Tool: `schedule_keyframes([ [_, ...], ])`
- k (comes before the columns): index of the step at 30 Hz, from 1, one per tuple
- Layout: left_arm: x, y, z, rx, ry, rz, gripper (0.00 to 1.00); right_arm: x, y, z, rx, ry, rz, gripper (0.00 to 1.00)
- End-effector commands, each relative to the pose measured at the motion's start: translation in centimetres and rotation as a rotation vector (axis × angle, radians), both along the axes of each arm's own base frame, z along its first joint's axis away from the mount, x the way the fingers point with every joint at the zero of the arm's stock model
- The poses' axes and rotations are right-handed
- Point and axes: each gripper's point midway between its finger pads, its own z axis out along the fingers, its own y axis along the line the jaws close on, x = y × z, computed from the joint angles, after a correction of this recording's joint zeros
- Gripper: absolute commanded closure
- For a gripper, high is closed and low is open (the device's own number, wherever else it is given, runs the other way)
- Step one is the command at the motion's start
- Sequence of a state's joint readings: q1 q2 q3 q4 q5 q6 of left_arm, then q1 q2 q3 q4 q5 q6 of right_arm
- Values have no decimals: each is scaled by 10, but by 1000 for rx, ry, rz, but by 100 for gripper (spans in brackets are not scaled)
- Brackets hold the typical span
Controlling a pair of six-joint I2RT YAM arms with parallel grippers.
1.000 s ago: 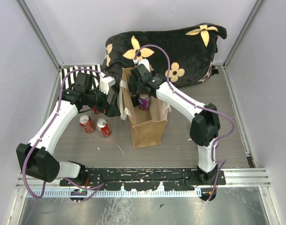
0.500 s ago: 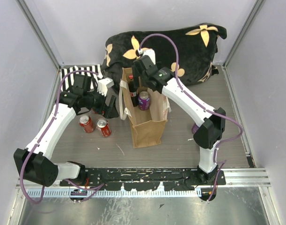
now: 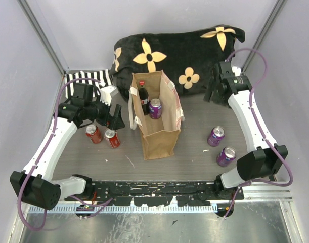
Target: Place the beverage into the canvas bag
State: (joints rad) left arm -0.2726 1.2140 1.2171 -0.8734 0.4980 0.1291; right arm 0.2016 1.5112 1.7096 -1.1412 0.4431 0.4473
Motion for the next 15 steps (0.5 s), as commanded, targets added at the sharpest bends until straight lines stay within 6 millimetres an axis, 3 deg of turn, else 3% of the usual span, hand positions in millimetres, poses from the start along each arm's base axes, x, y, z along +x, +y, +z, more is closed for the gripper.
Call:
schedule_keyframes([
  [1, -2, 1, -1, -8, 7, 14, 2, -46, -5, -56, 115, 185, -29, 7],
  [7, -4, 3, -1, 6, -1, -1, 2, -65, -12, -101, 164, 283, -66, 7],
  [15, -6, 4, -3, 12, -1, -8, 2, -73, -10, -140, 225, 343, -88, 7],
])
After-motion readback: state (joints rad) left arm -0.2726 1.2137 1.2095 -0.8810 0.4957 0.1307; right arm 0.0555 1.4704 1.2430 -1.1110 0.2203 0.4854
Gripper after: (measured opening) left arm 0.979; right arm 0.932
